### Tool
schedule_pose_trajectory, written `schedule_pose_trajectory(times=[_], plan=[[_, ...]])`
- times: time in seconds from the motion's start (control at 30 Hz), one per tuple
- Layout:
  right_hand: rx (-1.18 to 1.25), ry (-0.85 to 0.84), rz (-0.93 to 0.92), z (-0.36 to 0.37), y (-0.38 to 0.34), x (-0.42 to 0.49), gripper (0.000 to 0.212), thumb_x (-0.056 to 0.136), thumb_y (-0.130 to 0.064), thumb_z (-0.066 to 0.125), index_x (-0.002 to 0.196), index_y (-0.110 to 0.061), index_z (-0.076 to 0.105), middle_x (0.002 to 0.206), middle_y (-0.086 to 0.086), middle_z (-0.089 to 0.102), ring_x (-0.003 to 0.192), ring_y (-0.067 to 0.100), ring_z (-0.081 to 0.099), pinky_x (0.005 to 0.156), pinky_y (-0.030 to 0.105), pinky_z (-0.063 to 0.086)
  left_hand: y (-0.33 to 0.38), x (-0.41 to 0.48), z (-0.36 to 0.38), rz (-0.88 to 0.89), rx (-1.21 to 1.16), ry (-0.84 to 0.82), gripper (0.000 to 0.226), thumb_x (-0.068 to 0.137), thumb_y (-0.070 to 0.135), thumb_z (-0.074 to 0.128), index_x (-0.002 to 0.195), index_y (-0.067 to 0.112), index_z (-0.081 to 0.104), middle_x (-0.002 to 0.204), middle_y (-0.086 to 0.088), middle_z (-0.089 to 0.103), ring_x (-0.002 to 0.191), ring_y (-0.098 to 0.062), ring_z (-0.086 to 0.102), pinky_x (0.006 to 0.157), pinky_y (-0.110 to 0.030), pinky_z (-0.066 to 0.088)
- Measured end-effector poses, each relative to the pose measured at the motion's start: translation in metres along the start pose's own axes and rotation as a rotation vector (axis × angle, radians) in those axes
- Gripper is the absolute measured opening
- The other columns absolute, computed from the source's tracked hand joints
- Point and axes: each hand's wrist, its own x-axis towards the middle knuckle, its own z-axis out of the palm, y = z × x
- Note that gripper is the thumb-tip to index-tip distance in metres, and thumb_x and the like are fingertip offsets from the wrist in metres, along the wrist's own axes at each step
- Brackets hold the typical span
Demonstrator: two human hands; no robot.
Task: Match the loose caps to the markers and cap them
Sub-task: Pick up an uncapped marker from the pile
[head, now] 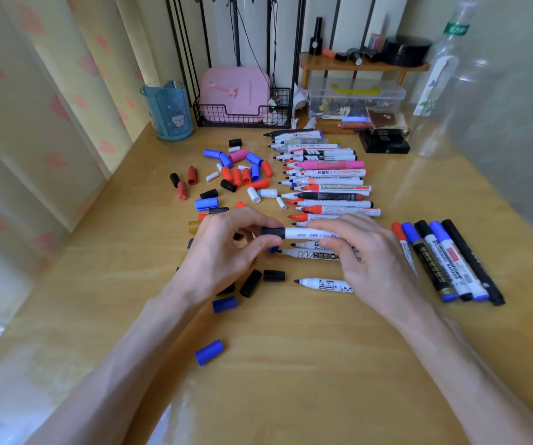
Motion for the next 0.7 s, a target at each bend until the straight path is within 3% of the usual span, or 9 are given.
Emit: schedule_pose_trajectory(times=[0.2,0.3,0.4,0.47,0.53,0.6,0.7], plan=[[0.059,-0.048,0.074,-0.002,-0.003,-0.001,0.03,0.103,-0.018,0.064,0.132,-0.018,0.069,0.115,-0.008,0.069,0.112,0.015,0.061,0.095,0.03,0.048,0.002,0.0,-0.004,0.014,0.014,0.01,0.018,0.094,0.027,0.076,0.11,0.021,0.075,0.096,0.016,0.072,0.083,-0.018,0.067,0.075,-0.037,0.057],[0.094,-0.025,0.149,-0.002,-0.004,-0.002,0.03,0.099,-0.027,0.071,0.128,-0.02,0.07,0.12,-0.011,0.071,0.116,0.008,0.064,0.098,0.031,0.05,0.0,-0.001,-0.003,-0.019,-0.006,0.012,0.019,0.095,0.028,0.075,0.113,0.023,0.075,0.095,0.008,0.075,0.085,-0.021,0.07,0.078,-0.042,0.058],[0.124,0.008,0.245,-0.003,-0.006,-0.003,0.03,0.091,-0.038,0.076,0.119,-0.026,0.073,0.11,-0.018,0.073,0.103,-0.001,0.067,0.087,0.019,0.051,0.0,-0.002,-0.002,-0.04,-0.003,0.008,0.015,0.096,0.025,0.075,0.112,0.023,0.075,0.091,0.007,0.076,0.085,-0.021,0.072,0.08,-0.044,0.059],[0.182,0.036,0.34,-0.005,-0.005,-0.003,0.03,0.084,-0.04,0.081,0.111,-0.029,0.074,0.097,-0.022,0.072,0.078,-0.005,0.064,0.071,0.012,0.046,0.0,-0.002,-0.003,-0.069,-0.024,0.02,0.014,0.096,0.023,0.075,0.11,0.024,0.074,0.089,0.015,0.076,0.084,-0.018,0.074,0.081,-0.043,0.06],[0.277,0.055,0.426,-0.007,0.0,-0.001,0.029,0.08,-0.038,0.085,0.107,-0.034,0.075,0.092,-0.021,0.071,0.055,0.005,0.045,0.058,0.018,0.04,-0.001,-0.002,-0.004,-0.1,-0.043,0.032,0.015,0.095,0.022,0.075,0.11,0.022,0.074,0.087,0.02,0.075,0.084,-0.015,0.075,0.083,-0.043,0.061],[0.337,0.07,0.451,-0.009,0.004,-0.001,0.03,0.078,-0.035,0.087,0.106,-0.036,0.075,0.097,-0.019,0.072,0.057,0.009,0.034,0.057,0.033,0.042,-0.002,-0.002,-0.005,-0.112,-0.045,0.038,0.017,0.095,0.022,0.076,0.111,0.02,0.074,0.086,0.021,0.074,0.084,-0.014,0.075,0.083,-0.043,0.062],[0.39,0.069,0.457,-0.008,0.006,0.0,0.031,0.078,-0.033,0.088,0.106,-0.035,0.075,0.099,-0.013,0.074,0.067,0.031,0.043,0.061,0.039,0.045,-0.003,-0.001,-0.006,-0.116,-0.036,0.038,0.018,0.094,0.022,0.076,0.112,0.02,0.075,0.089,0.021,0.075,0.086,-0.014,0.075,0.083,-0.043,0.062]])
